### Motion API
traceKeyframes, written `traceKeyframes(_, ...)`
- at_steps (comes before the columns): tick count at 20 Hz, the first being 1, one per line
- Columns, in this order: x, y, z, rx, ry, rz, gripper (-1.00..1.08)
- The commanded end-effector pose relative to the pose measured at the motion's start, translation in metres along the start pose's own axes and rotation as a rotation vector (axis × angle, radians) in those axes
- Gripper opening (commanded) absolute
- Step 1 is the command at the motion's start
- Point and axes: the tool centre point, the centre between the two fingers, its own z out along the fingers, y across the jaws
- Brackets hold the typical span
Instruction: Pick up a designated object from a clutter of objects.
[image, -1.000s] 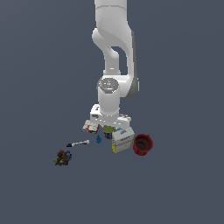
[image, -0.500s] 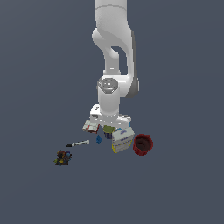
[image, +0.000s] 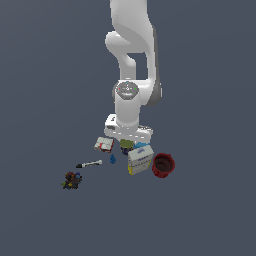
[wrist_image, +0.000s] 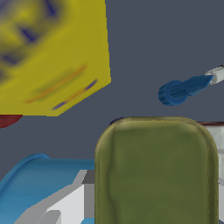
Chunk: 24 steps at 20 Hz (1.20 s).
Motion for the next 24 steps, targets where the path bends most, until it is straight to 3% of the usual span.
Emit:
traceKeyframes(1, -0.003, -0.005, -0.014, 0.001, 0.004, -0.001, -1.0)
traceKeyframes(24, -0.072, -0.075, -0.213, -0.003, -0.007, -0.003, -1.0)
